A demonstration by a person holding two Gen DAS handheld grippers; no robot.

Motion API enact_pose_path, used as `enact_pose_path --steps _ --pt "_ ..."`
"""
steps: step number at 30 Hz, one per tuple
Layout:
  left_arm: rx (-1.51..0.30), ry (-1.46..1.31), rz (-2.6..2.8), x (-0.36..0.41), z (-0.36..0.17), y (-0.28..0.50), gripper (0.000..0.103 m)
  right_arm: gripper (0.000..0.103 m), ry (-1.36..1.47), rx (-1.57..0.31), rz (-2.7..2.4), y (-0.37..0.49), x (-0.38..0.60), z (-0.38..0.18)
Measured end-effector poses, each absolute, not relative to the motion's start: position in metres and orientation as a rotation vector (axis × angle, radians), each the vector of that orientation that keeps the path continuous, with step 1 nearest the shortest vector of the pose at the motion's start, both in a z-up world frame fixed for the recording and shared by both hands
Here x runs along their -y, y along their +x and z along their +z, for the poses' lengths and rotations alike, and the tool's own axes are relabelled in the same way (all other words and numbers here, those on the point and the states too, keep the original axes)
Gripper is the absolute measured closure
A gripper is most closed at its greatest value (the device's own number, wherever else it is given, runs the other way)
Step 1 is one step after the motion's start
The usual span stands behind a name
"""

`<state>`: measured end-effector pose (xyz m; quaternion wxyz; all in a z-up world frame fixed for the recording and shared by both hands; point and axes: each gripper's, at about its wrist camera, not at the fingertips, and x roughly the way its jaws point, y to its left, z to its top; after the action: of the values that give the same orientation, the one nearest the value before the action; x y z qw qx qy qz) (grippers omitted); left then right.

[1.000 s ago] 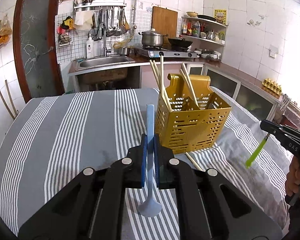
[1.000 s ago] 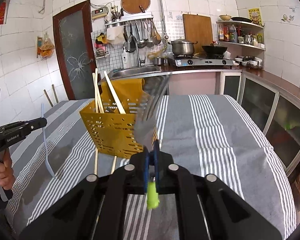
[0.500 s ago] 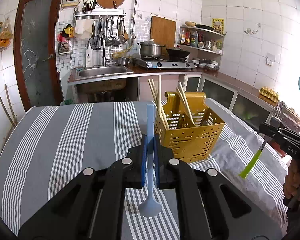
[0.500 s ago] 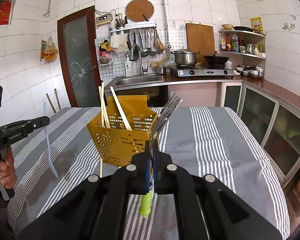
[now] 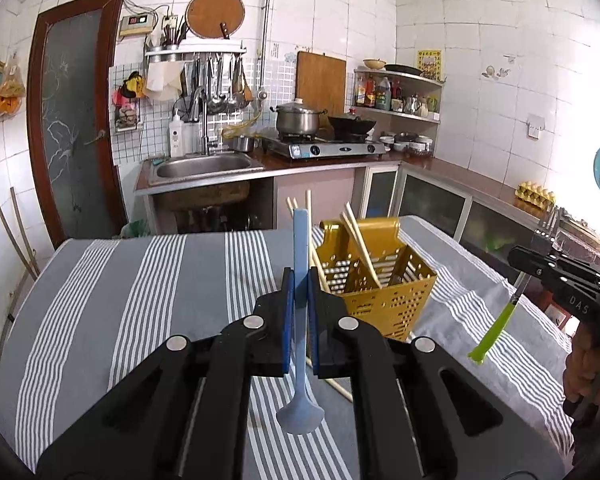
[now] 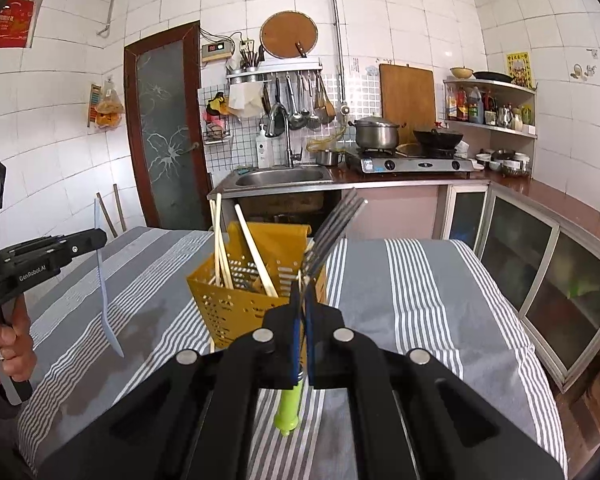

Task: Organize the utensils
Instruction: 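Lift and carry the spatula and fork with both tools over the yellow basket, then lower the spatula and fork into the basket and open both tools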

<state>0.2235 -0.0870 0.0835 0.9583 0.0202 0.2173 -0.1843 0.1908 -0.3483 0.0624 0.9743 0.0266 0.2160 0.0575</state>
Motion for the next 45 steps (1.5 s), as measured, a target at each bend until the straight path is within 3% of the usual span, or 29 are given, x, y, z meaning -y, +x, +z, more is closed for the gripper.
enact_pose_path --steps 28,45 --pt "-0.225 0.060 -0.413 0.128 0.159 0.246 0.098 0.102 0.004 -0.294 0.123 0.233 0.331 0.141" --pt "-0.257 0.002 -0.460 0.151 0.145 0.301 0.098 0.102 0.044 -0.298 0.164 0.294 0.333 0.136"
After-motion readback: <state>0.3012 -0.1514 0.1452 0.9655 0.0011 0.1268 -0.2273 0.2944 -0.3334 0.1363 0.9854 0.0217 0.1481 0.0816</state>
